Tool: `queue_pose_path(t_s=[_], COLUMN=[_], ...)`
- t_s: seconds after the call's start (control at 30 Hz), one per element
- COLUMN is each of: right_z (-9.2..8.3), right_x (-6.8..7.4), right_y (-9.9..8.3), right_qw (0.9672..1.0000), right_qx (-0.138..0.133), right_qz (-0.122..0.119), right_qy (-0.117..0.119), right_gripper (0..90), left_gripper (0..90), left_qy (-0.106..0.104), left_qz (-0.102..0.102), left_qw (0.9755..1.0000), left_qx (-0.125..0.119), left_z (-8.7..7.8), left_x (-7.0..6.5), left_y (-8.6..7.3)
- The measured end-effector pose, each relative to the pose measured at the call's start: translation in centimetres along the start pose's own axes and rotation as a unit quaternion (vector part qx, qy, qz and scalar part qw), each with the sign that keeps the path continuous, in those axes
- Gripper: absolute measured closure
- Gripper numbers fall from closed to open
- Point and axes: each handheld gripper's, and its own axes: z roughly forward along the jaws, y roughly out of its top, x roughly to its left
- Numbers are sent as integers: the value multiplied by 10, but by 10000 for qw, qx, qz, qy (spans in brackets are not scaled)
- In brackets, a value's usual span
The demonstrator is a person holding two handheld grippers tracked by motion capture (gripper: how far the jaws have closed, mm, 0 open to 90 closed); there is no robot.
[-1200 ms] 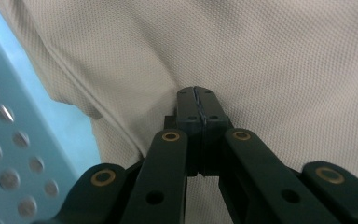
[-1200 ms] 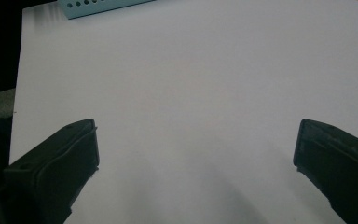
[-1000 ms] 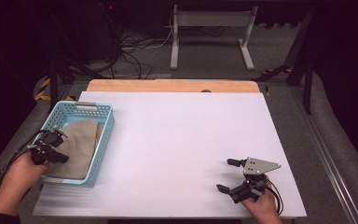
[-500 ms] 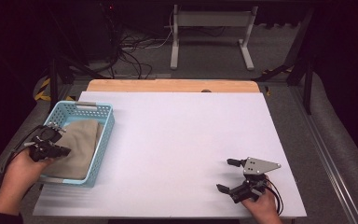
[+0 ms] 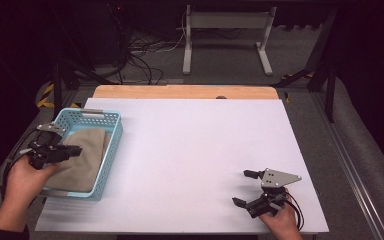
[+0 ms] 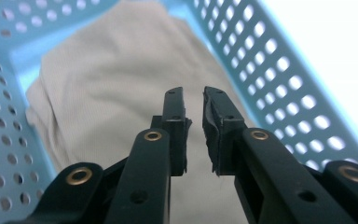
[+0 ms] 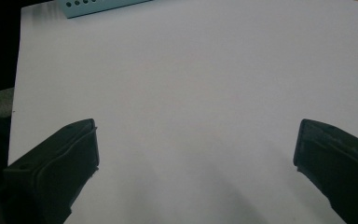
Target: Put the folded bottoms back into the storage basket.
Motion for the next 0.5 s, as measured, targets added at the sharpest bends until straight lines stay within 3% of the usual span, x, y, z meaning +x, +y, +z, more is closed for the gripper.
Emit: queue_pose_path(t_s=[0.4,0.5], right_z=[0,0], right_x=[0,0], right_y=[0,0], right_qw=[10000,10000], right_qx=[-12,-14], right_qz=[-2,-3], right_qy=[-5,0], right_gripper=[6,6], left_gripper=[728,669], left_qy=[-207,-297], left_qz=[185,244], left_qw=[9984,9970], left_qx=[-488,-666], left_z=[-12,-14], left_x=[-18,-26], left_y=[9,13])
